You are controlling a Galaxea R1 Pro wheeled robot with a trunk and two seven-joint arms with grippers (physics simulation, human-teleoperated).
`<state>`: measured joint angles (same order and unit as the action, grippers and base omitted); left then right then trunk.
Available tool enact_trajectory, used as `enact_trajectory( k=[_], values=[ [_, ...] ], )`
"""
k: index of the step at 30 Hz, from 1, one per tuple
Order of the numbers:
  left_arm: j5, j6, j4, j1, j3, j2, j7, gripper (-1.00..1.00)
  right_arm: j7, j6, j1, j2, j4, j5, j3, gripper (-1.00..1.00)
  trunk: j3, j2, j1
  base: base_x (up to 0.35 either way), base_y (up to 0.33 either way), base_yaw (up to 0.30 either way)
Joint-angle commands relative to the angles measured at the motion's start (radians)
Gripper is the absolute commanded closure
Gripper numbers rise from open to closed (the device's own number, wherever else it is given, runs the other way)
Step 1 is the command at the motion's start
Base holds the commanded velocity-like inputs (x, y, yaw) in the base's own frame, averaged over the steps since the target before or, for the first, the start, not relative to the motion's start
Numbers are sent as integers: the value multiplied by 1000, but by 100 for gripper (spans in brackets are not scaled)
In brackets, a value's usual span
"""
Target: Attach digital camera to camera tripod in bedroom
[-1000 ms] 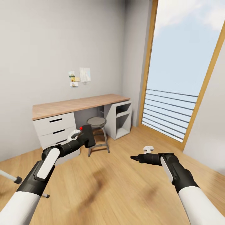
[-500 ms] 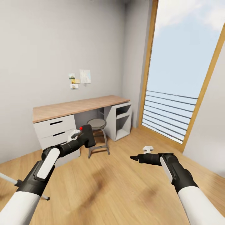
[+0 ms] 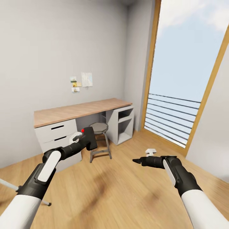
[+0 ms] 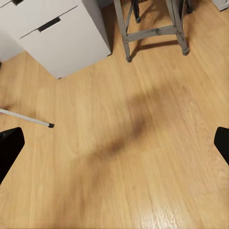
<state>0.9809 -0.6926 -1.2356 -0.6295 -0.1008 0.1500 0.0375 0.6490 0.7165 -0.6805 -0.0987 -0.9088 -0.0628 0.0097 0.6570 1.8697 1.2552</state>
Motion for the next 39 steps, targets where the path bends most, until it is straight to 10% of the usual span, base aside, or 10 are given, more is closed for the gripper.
enact_trajectory(
  k=[1,39],
  values=[
    [4,-2,-1,-1,-1,0,1,100,-2,7,-1,-1,-1,-6,1,-100,-2,-7,-4,0,0,0],
    [4,-1,1,-1,0,-14,2,100,-5,3,-1,-2,-1,-6,1,-100,-121,-273,-150,0,0,0]
  ],
)
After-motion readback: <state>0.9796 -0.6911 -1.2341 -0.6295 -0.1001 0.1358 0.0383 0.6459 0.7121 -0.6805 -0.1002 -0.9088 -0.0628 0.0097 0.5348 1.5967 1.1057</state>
